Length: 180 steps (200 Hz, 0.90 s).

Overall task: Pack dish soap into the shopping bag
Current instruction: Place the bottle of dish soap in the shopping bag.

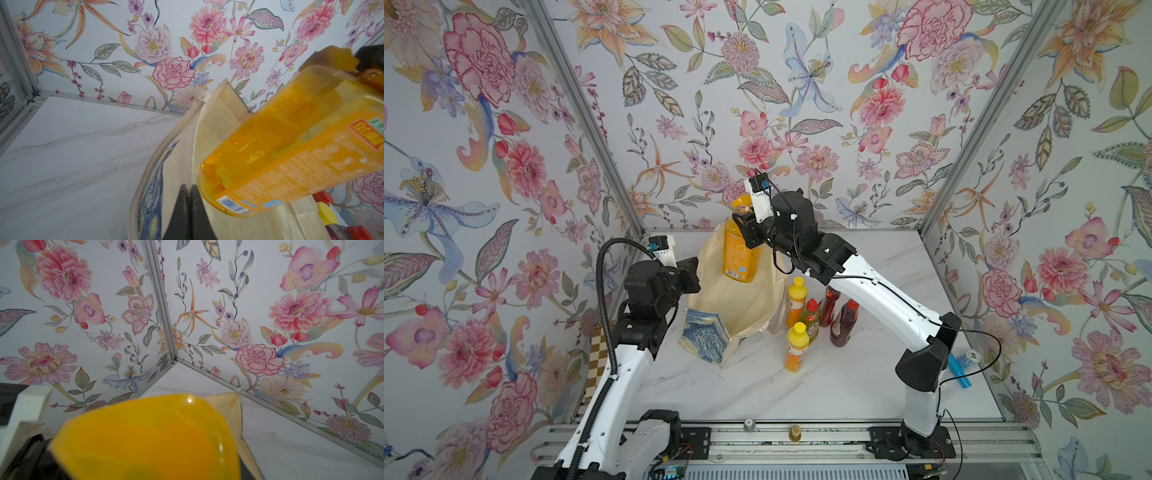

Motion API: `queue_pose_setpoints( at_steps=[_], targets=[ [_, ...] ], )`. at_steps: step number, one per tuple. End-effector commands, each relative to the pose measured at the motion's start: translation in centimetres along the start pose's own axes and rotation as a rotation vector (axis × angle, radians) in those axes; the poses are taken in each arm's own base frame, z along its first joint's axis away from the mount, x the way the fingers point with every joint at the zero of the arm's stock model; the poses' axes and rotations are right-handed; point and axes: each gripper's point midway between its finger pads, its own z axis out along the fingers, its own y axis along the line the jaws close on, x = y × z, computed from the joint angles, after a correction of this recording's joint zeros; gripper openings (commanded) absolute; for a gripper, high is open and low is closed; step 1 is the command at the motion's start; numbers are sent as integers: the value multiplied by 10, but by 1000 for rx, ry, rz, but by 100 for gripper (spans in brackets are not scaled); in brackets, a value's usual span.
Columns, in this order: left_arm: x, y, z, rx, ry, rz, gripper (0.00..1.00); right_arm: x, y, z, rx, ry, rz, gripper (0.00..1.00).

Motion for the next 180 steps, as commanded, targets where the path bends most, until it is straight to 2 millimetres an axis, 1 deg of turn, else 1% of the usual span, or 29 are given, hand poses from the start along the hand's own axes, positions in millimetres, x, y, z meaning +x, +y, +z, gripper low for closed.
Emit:
queue_pose_setpoints(
  at_steps=[1,23,50,110,146,180],
  targets=[
    [-4,-1,-3,-1,-23,-14,0,-97,6,-32,-43,-391,59,0],
    [-2,0,-1,0,-19,-16,0,-77,5,-16,-40,-387,46,0],
    [1,2,1,-2,-14,-23,0,-58,6,-1,-51,-412,27,0],
    [0,1,0,-1,-11,-28,0,-23,3,28,-35,-435,-14,0],
    [2,2,1,-9,-2,-30,0,-6,1,41,-23,-453,-66,0],
    [2,1,1,-4,6,-30,0,11,-2,55,-25,-442,-80,0]
  ],
)
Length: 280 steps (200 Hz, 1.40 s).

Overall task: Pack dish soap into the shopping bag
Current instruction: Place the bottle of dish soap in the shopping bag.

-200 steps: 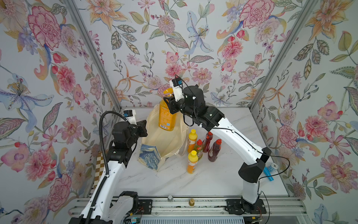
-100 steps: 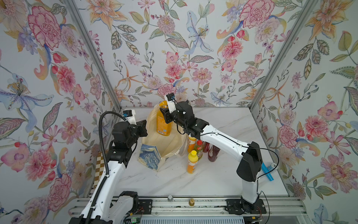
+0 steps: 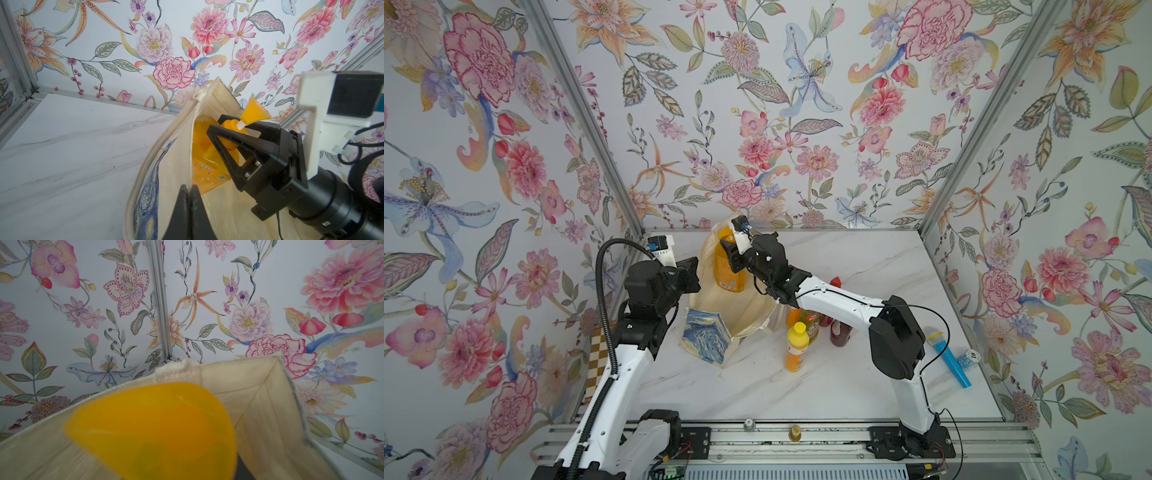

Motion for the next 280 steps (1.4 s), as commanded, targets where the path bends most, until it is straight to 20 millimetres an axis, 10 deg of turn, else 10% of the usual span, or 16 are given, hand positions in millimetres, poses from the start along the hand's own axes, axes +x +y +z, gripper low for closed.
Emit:
queue_pose_setpoints(
  at_steps=[1,141,280],
  targets=[
    [1,0,0,-1,7,-11,0,-103,-5,-21,0,-349,24,0],
    [4,5,-7,-40,37,40,0,-32,-21,12,142,-309,-172,0],
    [-11,-4,-22,-31,23,66,7,-24,-44,-16,242,-158,-78,0]
  ],
)
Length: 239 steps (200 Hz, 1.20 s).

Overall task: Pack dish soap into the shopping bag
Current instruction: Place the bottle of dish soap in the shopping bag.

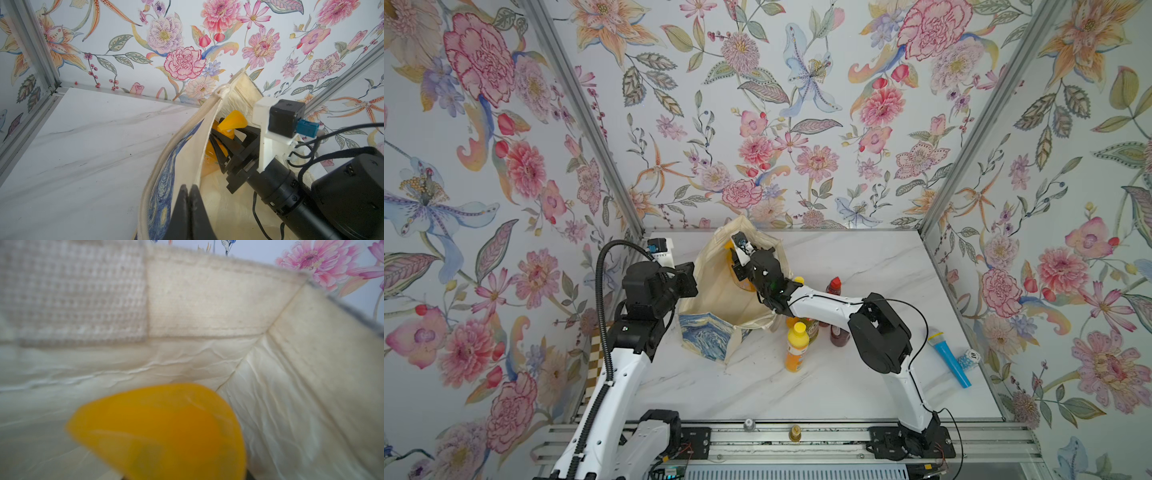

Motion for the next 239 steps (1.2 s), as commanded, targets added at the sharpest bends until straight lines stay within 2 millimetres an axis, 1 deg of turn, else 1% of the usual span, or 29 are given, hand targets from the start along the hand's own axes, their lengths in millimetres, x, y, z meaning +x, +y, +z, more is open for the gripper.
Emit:
queue_pose_setpoints(
  at_steps=[1,12,28,39,44,63,68,72,99,115,128,144,146,150,160,190,211,228,239],
  targets=[
    [-16,-9,-10,34,-30,17,8,-78,-27,-24,64,-168,101,0],
    [-16,-12,-11,49,-24,39,20,-73,-25,-23,63,-154,104,0],
    [-18,-19,-14,79,-26,82,43,-70,-21,-23,53,-141,107,0],
    [-23,-23,-20,90,-40,112,52,-72,-18,-23,47,-142,108,0],
    [-24,-24,-23,91,-46,124,54,-71,-17,-23,45,-141,106,0],
    [-29,-19,-35,38,-49,117,66,-74,-14,-23,41,-140,106,0],
    [-28,-16,-38,17,-39,109,78,-74,-14,-23,42,-139,105,0],
    [-29,-14,-42,0,-36,102,79,-74,-13,-23,41,-140,103,0],
    [-24,5,-72,-133,-29,17,82,-75,-12,-25,43,-140,104,0],
    [-16,14,-91,-192,-44,-56,82,-76,-12,-25,46,-146,107,0],
    [-5,18,-102,-210,-41,-116,82,-76,-12,-25,46,-149,108,0],
    [10,20,-108,-210,-18,-177,84,-78,-10,-25,41,-153,109,0],
    [12,20,-108,-209,-15,-183,85,-77,-9,-25,40,-151,108,0],
    [15,20,-109,-207,-9,-196,90,-77,-9,-24,38,-151,108,0],
    [23,18,-109,-192,7,-223,99,-77,-8,-25,35,-153,108,0],
    [44,5,-101,-99,77,-275,99,-76,-7,-25,29,-151,104,0],
    [61,3,-91,-69,128,-305,99,-74,-6,-25,24,-151,105,0],
    [67,-2,-84,-25,135,-334,99,-74,-5,-25,23,-156,105,0],
    [71,-2,-80,-25,142,-334,99,-76,-4,-26,21,-165,108,0]
  ],
)
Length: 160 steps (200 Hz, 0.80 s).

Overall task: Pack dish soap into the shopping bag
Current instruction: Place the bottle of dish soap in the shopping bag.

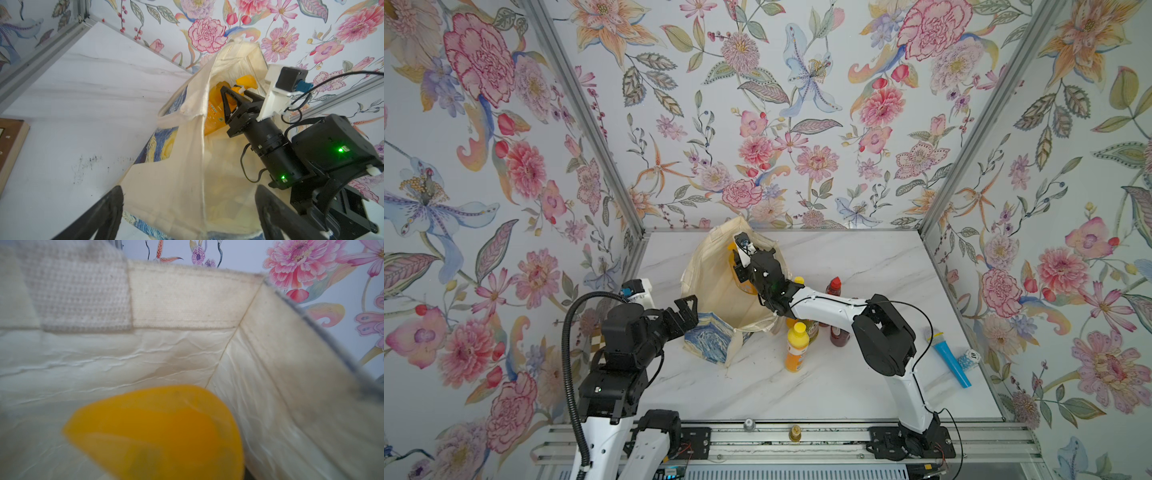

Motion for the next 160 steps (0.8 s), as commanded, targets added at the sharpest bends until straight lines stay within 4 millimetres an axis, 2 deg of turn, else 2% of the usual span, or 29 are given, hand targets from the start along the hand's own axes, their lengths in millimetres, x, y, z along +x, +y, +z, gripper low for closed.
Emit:
queue_pose_setpoints(
  at_steps=[1,33,43,51,68,90,116,124,132,160],
  targets=[
    [10,-8,8,63,35,-41,99,-77,-4,-21,-5,-187,84,0],
    [17,-1,23,47,55,-31,99,-80,-2,-26,-17,-215,92,0],
    [20,-2,27,54,71,-30,95,-82,-2,-27,-16,-219,93,0],
    [22,-2,28,52,87,-17,88,-84,-4,-28,-13,-222,96,0],
    [25,2,26,26,112,20,66,-91,-8,-32,-8,-248,98,0],
    [31,4,20,4,161,74,49,-100,-18,-37,26,-305,97,0],
    [37,3,15,9,203,108,13,-104,-27,-40,49,-356,97,0],
    [35,1,12,11,202,119,5,-106,-29,-41,59,-374,92,0],
    [32,-1,9,9,202,132,0,-108,-31,-42,73,-387,84,0],
    [23,-4,-1,-12,200,179,0,-110,-37,-39,118,-400,43,0]
  ],
)
